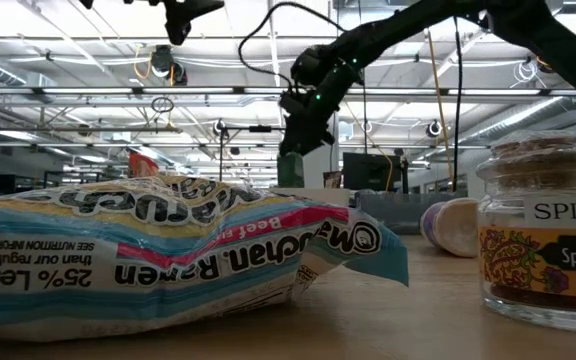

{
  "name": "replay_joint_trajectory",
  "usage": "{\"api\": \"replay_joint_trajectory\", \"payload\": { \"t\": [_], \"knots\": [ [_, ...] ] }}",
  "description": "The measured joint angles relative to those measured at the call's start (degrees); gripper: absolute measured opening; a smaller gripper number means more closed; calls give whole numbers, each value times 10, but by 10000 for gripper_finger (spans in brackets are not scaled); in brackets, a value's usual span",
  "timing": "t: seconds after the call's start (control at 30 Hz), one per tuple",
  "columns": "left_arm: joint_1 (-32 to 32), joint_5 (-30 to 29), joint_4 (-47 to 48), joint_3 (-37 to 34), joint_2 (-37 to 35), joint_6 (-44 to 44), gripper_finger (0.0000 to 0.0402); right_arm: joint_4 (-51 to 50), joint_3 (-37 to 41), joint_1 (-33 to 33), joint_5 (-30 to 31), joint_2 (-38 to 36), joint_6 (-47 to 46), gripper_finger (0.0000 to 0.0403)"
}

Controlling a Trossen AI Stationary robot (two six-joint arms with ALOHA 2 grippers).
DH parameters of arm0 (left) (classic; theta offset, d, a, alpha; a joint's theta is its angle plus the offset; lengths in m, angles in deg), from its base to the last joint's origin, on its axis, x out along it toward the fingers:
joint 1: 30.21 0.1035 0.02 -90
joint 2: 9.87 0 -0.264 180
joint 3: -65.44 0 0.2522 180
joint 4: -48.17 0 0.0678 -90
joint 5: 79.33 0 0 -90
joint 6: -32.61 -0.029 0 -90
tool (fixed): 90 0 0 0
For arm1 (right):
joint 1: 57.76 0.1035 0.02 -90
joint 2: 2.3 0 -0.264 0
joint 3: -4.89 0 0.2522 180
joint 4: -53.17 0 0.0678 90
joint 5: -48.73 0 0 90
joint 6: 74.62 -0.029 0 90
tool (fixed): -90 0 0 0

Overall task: Pick & Place Food Item
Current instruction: Put the green seasoning bottle into the white bin

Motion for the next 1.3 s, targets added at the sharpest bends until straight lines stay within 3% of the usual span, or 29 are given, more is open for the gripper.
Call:
{"api": "replay_joint_trajectory", "payload": {
  "t": [0.63, 0.77, 1.0, 1.3],
  "knots": [
    [0, -100, 2, 0, 3, 13, 274, 65, 29, -28, 4, 39, -14, 192],
    [0, -117, 2, 0, 3, 8, 273, 67, 29, -17, 31, 39, 12, 192],
    [0, -122, 2, 0, 3, 0, 274, 64, 29, -6, 68, 39, 62, 192],
    [0, -122, 3, 0, 3, -2, 274, 139, 29, 15, 60, 39, 48, 192]
  ]
}}
